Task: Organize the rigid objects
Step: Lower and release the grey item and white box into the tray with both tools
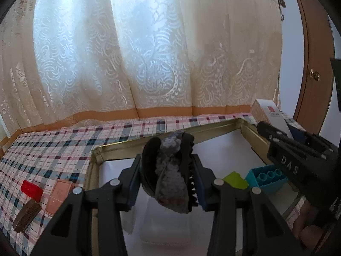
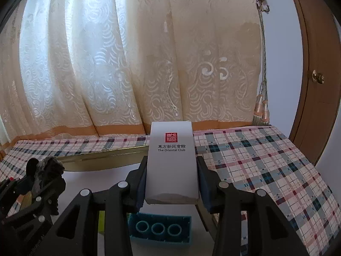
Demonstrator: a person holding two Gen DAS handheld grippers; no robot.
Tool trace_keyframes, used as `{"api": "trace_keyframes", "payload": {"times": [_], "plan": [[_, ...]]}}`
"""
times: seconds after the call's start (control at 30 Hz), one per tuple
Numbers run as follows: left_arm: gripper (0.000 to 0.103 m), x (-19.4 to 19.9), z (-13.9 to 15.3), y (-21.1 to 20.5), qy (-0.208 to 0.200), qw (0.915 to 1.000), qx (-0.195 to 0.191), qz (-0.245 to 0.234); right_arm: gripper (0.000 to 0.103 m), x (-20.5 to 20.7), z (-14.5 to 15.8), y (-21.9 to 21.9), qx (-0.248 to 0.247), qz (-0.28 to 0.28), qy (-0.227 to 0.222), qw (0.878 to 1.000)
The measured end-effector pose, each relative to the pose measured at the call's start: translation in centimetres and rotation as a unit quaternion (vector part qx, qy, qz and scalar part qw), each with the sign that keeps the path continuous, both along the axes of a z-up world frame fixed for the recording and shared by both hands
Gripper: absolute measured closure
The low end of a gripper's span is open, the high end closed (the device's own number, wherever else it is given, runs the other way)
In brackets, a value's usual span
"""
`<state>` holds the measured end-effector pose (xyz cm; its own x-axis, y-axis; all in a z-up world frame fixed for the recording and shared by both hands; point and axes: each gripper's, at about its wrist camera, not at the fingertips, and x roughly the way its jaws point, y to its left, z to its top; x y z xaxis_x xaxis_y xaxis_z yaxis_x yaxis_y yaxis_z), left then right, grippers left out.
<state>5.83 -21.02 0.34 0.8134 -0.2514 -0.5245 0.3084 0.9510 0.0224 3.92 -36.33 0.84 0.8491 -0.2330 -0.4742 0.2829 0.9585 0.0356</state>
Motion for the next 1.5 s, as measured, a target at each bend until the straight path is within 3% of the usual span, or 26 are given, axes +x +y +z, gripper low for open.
{"api": "trace_keyframes", "payload": {"times": [0.13,0.7,0.8,0.87,0.93,1.0,1.1,1.2,1.5], "plan": [[0.06,0.4,-0.5,-0.7,0.013,0.9999,0.006,0.0,0.058,0.6,-0.5,-0.8,0.024,0.006,0.012,1.0],[0.059,1.0,-0.7,-1.4,0.017,0.9996,0.024,-0.002,0.058,1.2,-0.8,0.2,0.028,0.041,0.019,0.999],[0.047,0.6,-0.6,-1.2,0.01,0.9997,0.021,-0.008,0.057,1.0,-0.9,0.1,0.04,0.046,0.013,0.998],[0.012,-0.2,-0.1,-0.9,-0.009,0.9998,0.009,-0.014,0.054,0.8,-0.8,0.2,0.039,0.043,0.007,0.998],[0.0,-1.1,0.4,-0.7,-0.038,0.9992,0.007,-0.006,0.051,0.2,-0.4,0.4,0.034,0.039,-0.009,0.999],[0.0,-2.2,1.1,-0.4,-0.083,0.9964,0.014,0.003,0.036,-0.9,0.3,0.7,0.02,0.026,-0.042,0.999],[0.0,-2.8,1.4,-0.1,-0.107,0.9939,0.026,0.011,0.021,-2.7,1.3,1.0,-0.006,-0.002,-0.093,0.996],[0.0,-2.6,1.2,0.5,-0.098,0.9951,0.011,0.01,0.019,-3.6,1.7,1.1,-0.007,-0.02,-0.12,0.993],[0.0,-3.1,1.0,1.3,-0.111,0.9934,0.019,0.025,0.019,-4.0,1.5,0.7,0.009,-0.039,-0.122,0.992]]}}
